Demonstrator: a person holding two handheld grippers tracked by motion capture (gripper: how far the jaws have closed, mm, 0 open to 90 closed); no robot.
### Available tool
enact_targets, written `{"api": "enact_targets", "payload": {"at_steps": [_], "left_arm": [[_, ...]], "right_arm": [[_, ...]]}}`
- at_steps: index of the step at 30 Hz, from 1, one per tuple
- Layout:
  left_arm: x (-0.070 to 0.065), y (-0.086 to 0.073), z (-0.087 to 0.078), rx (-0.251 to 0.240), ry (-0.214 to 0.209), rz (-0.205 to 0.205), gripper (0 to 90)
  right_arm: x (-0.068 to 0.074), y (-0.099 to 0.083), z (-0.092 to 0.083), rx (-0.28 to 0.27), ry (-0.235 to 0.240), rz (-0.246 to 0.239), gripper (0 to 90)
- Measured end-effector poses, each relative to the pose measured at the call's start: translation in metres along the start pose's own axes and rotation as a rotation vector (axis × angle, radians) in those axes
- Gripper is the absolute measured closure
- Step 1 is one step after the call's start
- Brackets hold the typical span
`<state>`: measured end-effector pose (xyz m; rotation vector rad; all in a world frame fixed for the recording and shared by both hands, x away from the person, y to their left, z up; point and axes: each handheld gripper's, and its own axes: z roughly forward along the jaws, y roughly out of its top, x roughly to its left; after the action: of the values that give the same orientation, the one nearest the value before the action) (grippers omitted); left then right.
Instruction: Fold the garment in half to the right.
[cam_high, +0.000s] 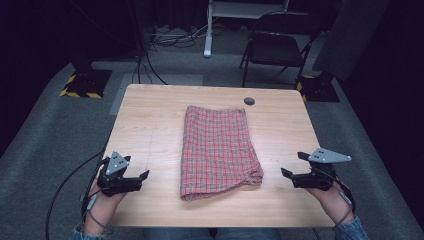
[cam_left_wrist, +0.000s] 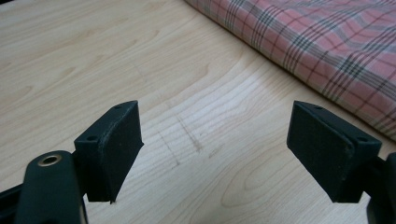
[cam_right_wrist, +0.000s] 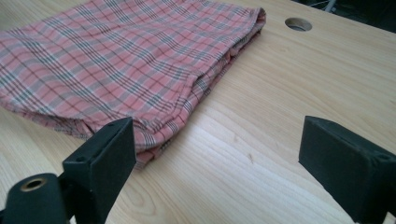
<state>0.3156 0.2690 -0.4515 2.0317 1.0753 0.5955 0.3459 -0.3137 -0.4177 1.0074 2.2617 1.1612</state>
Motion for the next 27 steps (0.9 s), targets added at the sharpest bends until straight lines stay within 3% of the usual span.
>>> {"api": "enact_targets", "payload": {"at_steps": [15, 21, 27], "left_arm": [[0.022, -0.031, -0.004, 0.055, 0.044, -0.050, 18.2], [0.027, -0.040, -0.004, 0.092, 0.065, -0.038, 18.1], [0.033, -0.050, -0.004, 0.104, 0.063, -0.064, 18.2]], "right_arm": [[-0.018, -0.038, -0.010, 0.035, -0.025, 0.047, 11.3], [-0.027, -0.053, -0.011, 0.056, -0.026, 0.064, 11.2], [-0.035, -0.072, -0.014, 0.073, -0.022, 0.091, 11.3]]}}
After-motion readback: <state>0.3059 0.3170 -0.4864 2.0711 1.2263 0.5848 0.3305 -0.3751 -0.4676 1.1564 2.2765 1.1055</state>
